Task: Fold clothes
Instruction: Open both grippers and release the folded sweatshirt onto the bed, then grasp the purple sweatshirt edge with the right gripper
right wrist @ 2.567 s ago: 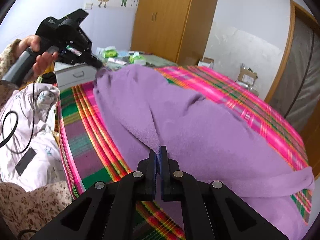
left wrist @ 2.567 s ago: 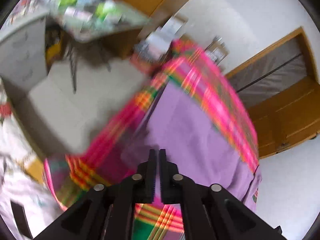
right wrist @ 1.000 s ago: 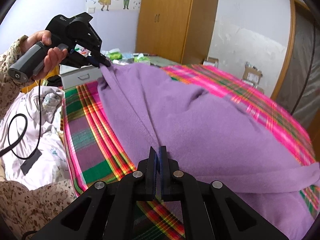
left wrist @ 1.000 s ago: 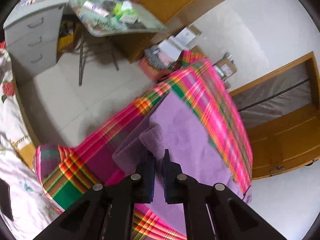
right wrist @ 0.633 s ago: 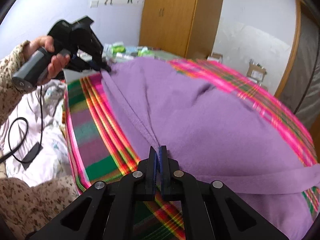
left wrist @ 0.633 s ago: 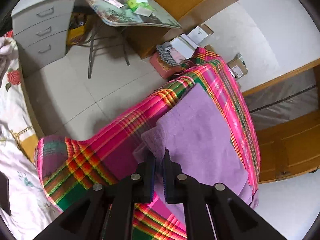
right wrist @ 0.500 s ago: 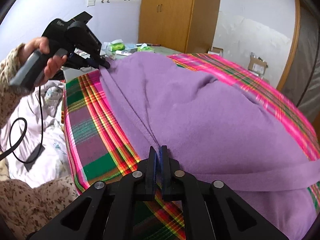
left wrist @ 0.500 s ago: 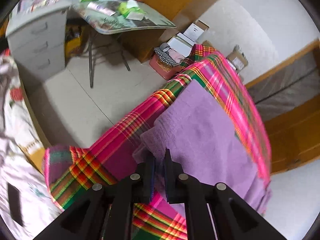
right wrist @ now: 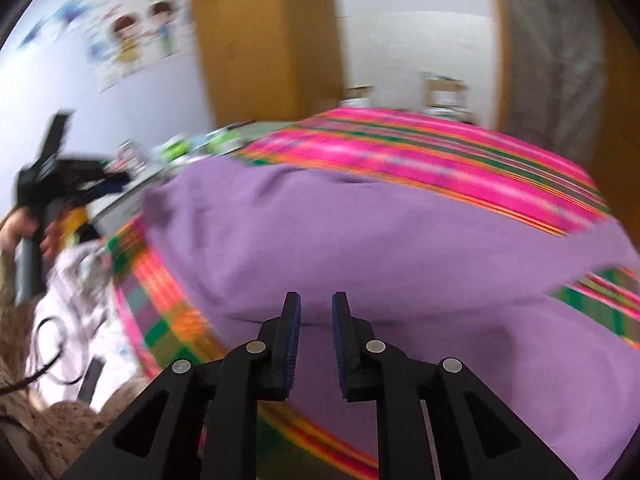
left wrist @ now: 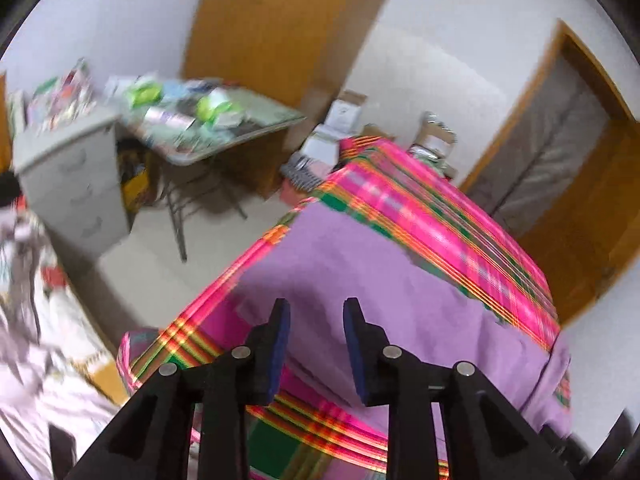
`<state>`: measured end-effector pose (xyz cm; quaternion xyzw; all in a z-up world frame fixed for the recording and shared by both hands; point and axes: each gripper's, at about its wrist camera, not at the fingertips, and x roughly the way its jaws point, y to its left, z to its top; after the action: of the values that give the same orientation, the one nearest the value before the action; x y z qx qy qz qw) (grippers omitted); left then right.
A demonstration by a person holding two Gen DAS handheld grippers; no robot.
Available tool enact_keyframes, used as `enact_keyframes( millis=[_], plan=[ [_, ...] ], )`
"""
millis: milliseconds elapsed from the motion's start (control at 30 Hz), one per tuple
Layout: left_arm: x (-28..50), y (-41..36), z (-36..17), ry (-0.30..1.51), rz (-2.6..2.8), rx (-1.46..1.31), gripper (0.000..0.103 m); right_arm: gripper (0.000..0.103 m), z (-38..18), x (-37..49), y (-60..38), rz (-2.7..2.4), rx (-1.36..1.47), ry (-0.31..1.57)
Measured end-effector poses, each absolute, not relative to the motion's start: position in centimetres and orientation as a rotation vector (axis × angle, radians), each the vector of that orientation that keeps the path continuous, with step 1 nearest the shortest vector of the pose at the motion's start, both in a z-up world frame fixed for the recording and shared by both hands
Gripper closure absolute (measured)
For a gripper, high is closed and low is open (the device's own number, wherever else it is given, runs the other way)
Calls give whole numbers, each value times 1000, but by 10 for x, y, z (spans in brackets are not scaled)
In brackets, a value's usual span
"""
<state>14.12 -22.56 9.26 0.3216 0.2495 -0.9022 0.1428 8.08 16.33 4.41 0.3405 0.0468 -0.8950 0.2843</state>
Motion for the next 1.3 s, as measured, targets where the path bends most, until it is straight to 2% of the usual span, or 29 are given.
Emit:
enact_keyframes(
  millis=[100, 267, 300, 333, 433, 567, 667, 900, 1233, 1267, 1300],
  plan=[
    [134, -197, 97, 656, -2731, 949, 74, 86, 49, 66, 213, -2536, 973, 12],
    [105, -139, 87, 564, -2974, 1177, 74, 86, 66, 39, 273, -2686, 1015, -151],
    [101, -126, 84, 545, -3013, 1222, 74, 85, 68, 32, 280, -2703, 1018, -167],
    [98, -114, 81, 513, -3047, 1261, 74, 80, 69, 23, 286, -2715, 1034, -198],
    [89, -79, 72, 396, -3141, 1368, 74, 76, 65, 0, 296, -2722, 1095, -296],
    [83, -44, 67, 190, -3191, 1422, 73, 75, 62, -25, 286, -2712, 1115, -240],
    [81, -29, 66, 99, -3216, 1442, 73, 69, 58, -49, 274, -2695, 1149, -216],
    [77, -6, 53, -15, -3213, 1521, 73, 67, 39, -95, 260, -2682, 1297, -179],
    [71, 7, 39, -55, -3230, 1616, 73, 67, 25, -127, 258, -2762, 1476, -134],
    [71, 8, 39, -57, -3233, 1616, 73, 67, 25, -127, 258, -2768, 1481, -135],
    [71, 8, 39, -59, -3236, 1617, 73, 73, 24, -127, 259, -2774, 1493, -132]
  ],
)
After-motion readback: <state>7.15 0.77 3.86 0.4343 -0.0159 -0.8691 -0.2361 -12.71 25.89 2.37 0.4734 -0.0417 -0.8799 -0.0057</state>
